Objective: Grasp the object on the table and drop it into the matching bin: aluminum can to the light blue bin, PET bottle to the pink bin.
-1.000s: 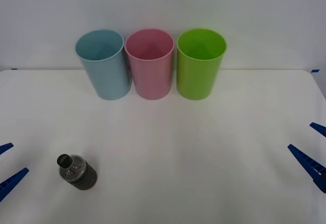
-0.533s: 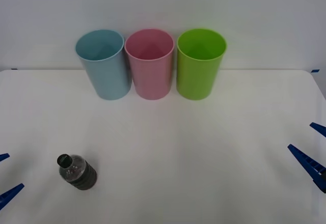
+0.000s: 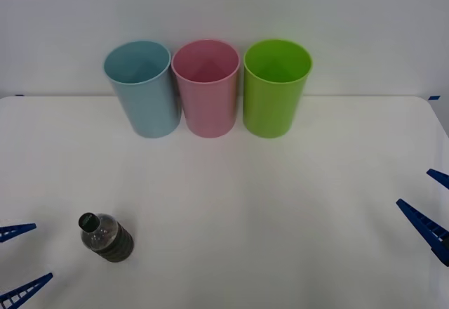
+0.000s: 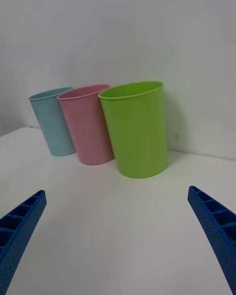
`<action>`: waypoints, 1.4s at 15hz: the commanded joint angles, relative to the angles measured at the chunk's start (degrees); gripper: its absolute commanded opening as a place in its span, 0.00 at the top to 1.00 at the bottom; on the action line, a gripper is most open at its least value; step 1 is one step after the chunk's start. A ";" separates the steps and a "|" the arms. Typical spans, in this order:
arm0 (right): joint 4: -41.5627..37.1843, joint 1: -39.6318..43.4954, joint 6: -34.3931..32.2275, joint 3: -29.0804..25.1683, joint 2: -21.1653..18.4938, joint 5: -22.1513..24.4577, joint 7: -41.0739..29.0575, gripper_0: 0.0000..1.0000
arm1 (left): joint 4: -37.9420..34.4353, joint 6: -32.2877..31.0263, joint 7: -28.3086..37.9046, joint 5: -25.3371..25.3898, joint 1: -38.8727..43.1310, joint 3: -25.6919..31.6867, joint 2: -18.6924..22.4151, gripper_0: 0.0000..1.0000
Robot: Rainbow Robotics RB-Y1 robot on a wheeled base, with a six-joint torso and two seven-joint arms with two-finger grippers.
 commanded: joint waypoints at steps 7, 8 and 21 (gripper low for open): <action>0.00 0.00 0.00 0.00 0.00 0.00 0.00 0.00 | 8.65 1.49 -5.46 0.42 -6.52 -8.42 -3.54 0.00; 0.00 0.00 0.00 0.00 0.00 0.00 0.00 0.00 | 8.74 1.67 -5.73 0.42 -6.70 -8.42 -4.60 0.00; 0.00 0.00 0.00 0.00 0.00 0.00 0.00 0.00 | 12.70 4.65 -10.39 -1.86 -11.71 -8.42 -14.97 0.00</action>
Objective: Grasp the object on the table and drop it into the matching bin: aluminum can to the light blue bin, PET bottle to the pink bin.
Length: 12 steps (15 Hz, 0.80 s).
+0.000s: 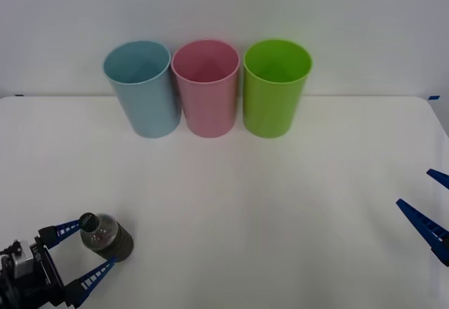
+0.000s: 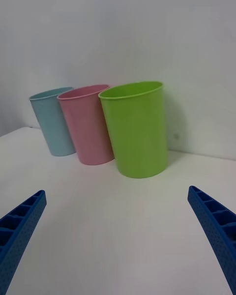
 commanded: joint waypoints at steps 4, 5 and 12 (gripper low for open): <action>0.00 0.00 0.00 0.00 0.00 0.00 0.00 0.00 | 0.40 0.30 -0.44 -1.93 -1.68 0.00 -2.09 0.00; 0.00 0.00 0.00 0.00 0.00 0.00 0.00 0.00 | 0.40 0.47 -0.53 -1.93 -1.77 0.00 -2.09 0.00; 0.00 0.00 0.00 0.00 0.00 0.00 0.00 0.00 | 0.40 0.56 -0.18 -1.93 -2.39 0.09 -2.18 0.84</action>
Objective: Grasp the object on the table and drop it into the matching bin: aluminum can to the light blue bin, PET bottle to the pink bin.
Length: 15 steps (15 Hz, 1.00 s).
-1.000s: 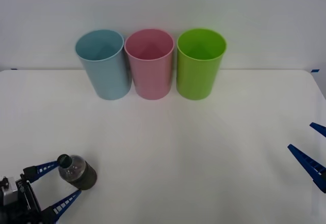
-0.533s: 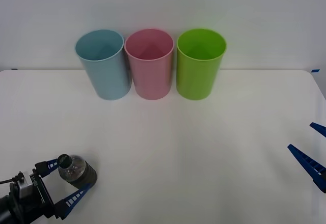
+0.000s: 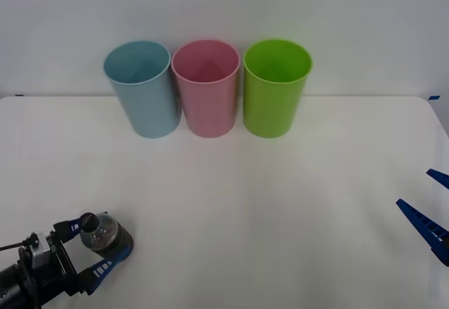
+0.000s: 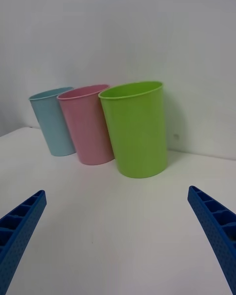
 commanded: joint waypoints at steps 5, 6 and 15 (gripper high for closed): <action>0.00 0.00 0.00 0.00 0.00 0.00 0.00 0.00 | -0.01 0.27 0.60 -0.09 -0.32 0.33 0.00 1.00; 0.00 0.00 0.00 0.00 0.00 0.00 0.00 0.00 | -0.01 0.27 0.69 0.00 -0.24 0.42 0.09 1.00; 0.00 0.00 0.00 0.00 0.00 0.00 0.00 0.00 | -0.98 -0.35 3.23 5.18 -0.24 1.38 2.99 1.00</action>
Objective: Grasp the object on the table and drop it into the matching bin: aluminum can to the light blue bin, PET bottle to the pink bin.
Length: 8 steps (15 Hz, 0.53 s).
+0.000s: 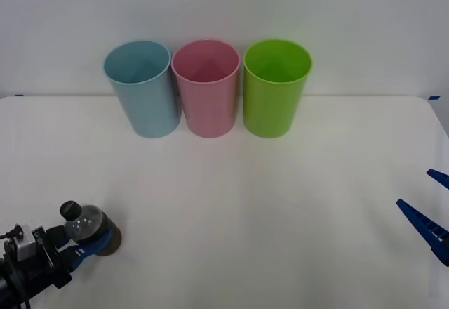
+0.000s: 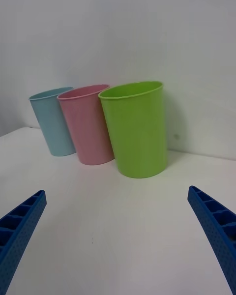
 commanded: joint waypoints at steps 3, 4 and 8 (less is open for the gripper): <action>0.00 0.00 0.00 0.00 0.00 0.00 0.00 0.00 | -2.09 0.12 2.86 5.26 0.19 0.08 1.49 1.00; 0.00 0.00 0.00 0.00 0.00 0.00 0.00 0.00 | -2.70 0.47 3.56 6.22 0.27 0.08 2.19 1.00; 0.00 0.00 0.00 0.00 0.00 0.00 0.00 0.00 | -6.66 1.09 11.29 6.84 0.36 4.56 3.77 1.00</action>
